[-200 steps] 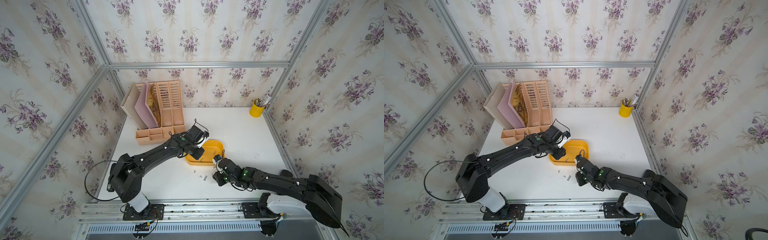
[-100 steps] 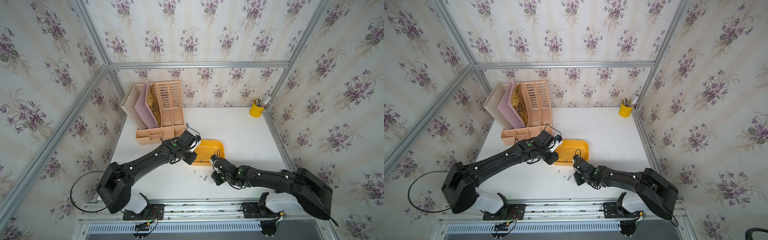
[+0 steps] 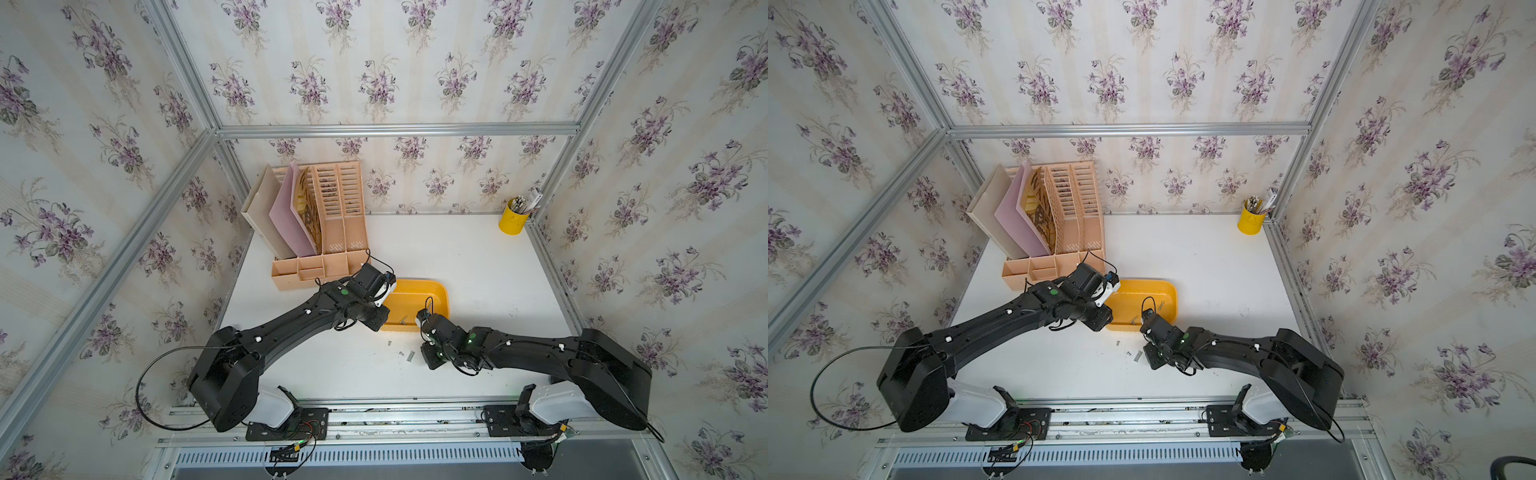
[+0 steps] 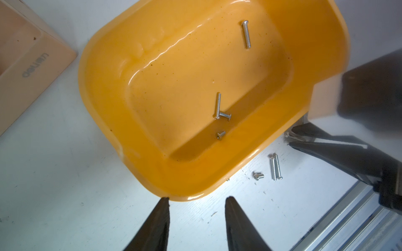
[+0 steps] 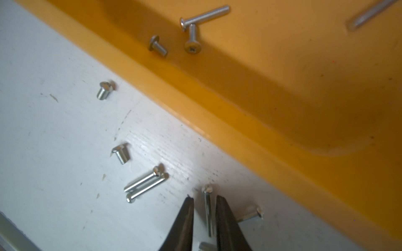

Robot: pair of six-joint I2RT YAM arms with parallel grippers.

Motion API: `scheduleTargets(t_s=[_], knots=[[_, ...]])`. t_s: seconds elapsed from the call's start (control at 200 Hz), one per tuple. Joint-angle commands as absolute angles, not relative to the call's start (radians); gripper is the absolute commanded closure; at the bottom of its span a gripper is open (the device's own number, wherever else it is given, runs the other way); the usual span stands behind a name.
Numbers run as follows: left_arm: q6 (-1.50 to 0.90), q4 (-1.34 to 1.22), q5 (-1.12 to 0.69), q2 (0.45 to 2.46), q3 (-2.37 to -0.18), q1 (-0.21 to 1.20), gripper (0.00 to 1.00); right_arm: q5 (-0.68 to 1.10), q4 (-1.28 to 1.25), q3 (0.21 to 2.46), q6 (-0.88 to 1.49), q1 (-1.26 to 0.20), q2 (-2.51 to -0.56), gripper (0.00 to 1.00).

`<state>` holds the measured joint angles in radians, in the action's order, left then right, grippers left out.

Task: Put the screws on the desktop into the storage box
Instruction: Pick up the screw from the center of the board.

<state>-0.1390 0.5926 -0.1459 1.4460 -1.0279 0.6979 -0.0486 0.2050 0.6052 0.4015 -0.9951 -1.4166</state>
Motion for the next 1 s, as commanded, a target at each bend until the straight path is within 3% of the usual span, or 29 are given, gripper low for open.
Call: scheduleTargets(t_s=[0.0,0.15,0.865,0.994], knots=[[-0.143,0.572,-0.157,1.437,-1.023,0.696,0.54,-0.066,0.27,0.629,0.411,-1.002,-1.44,0.76],[-0.144,0.574,-0.155,1.423,-1.016,0.693,0.54,-0.073,0.316,0.653,0.427,-1.004,-1.488,0.8],[-0.145,0.564,-0.167,1.365,-0.971,0.684,0.51,-0.071,0.42,0.683,0.463,-1.034,-1.523,0.74],[-0.143,0.571,-0.169,1.365,-0.979,0.682,0.51,-0.059,0.418,0.677,0.47,-1.035,-1.541,0.82]])
